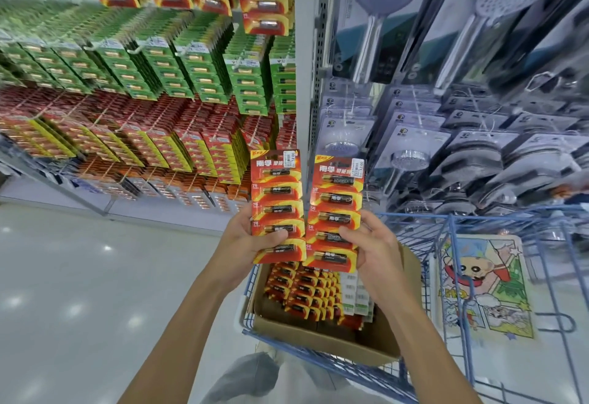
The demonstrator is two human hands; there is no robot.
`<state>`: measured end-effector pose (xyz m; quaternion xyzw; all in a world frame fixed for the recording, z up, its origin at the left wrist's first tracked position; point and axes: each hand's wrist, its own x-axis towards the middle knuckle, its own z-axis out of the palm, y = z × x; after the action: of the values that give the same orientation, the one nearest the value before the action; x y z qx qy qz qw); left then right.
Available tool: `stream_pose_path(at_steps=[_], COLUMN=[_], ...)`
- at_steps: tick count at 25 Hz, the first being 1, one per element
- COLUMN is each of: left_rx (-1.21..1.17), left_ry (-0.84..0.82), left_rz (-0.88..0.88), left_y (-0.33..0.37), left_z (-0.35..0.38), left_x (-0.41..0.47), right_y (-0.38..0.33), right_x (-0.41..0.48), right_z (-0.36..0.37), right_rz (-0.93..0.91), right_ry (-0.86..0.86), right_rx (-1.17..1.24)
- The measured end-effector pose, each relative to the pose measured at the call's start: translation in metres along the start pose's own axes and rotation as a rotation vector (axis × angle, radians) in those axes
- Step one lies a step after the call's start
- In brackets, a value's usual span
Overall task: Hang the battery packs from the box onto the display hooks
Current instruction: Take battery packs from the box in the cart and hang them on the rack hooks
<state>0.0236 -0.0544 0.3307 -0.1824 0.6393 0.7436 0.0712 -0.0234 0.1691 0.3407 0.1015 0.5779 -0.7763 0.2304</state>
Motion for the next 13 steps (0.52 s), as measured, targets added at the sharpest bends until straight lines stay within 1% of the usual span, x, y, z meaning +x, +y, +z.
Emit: stream_pose_path(at_steps=[4,9,13], left_rx=[0.061,0.165,0.213], left_ry=[0.009,0.077,0.138], left_rz=[-0.105,-0.232,-0.267], left_y=[-0.039,-0.109,-0.15], left_z=[-0.001,-0.024,-0.036], left_x=[0.017,0.042,0.053], right_y=[0.054,0.149,0.214], right_x=[0.016,0.05,0.082], right_z=[-0.029,-0.077,-0.1], right_rz=[0.107,0.364,0.558], right_ry=[0.156,0.352,0.451], right_rx=[-0.075,-0.145,-0.139])
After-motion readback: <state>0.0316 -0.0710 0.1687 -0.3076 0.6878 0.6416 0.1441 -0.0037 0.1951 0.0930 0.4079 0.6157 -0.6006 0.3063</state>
